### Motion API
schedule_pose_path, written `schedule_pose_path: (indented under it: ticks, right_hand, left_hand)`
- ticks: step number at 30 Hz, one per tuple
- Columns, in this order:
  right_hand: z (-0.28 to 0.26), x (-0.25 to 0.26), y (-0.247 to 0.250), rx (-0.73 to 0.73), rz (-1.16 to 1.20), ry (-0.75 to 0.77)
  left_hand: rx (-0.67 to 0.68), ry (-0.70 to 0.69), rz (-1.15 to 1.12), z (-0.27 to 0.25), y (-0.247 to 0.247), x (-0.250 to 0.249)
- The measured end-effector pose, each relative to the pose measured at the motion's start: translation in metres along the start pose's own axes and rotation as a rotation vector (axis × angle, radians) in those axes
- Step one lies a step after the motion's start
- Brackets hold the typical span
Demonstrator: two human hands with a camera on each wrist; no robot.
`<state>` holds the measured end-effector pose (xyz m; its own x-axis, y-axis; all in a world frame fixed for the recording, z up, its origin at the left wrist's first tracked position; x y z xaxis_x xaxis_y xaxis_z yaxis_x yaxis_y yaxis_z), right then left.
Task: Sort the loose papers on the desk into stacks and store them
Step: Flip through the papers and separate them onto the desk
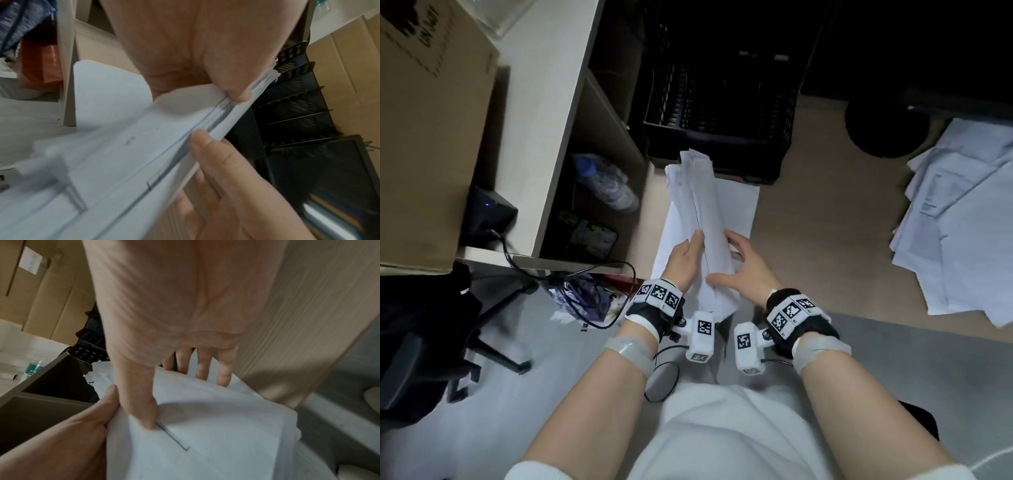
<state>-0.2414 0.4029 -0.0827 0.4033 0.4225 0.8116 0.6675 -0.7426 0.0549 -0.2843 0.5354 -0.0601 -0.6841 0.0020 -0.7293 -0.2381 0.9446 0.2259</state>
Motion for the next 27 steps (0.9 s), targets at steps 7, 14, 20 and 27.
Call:
schedule_pose_path:
  ticks: [7, 14, 20, 27]
  right_hand:
    - [-0.009, -0.016, 0.013, -0.057, 0.164, -0.043]
    - [-0.018, -0.019, 0.028, -0.139, 0.169, -0.077]
    - [-0.022, -0.031, 0.069, -0.319, 0.124, -0.123]
    - [-0.028, -0.048, 0.105, -0.496, 0.014, -0.173]
  left_hand:
    - [0.050, -0.004, 0.020, 0.003, -0.020, 0.006]
    - [0.074, 0.034, -0.062, -0.003, -0.030, 0.003]
    - [-0.120, 0.129, -0.073, 0.002, -0.008, 0.020]
    - [-0.141, 0.107, -0.090, 0.012, -0.003, 0.038]
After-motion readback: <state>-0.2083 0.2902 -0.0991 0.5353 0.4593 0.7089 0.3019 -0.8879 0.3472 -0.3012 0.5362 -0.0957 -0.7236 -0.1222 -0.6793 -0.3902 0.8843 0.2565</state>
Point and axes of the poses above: each hand's wrist, its own z-axis towards the middle knuckle, its own y-axis out of the back of the hand, x = y × z, the point moved 10 cm from there along z, towards the middle knuckle, and after that the axes turned 3 degrees about z, right-handed, at the moved point
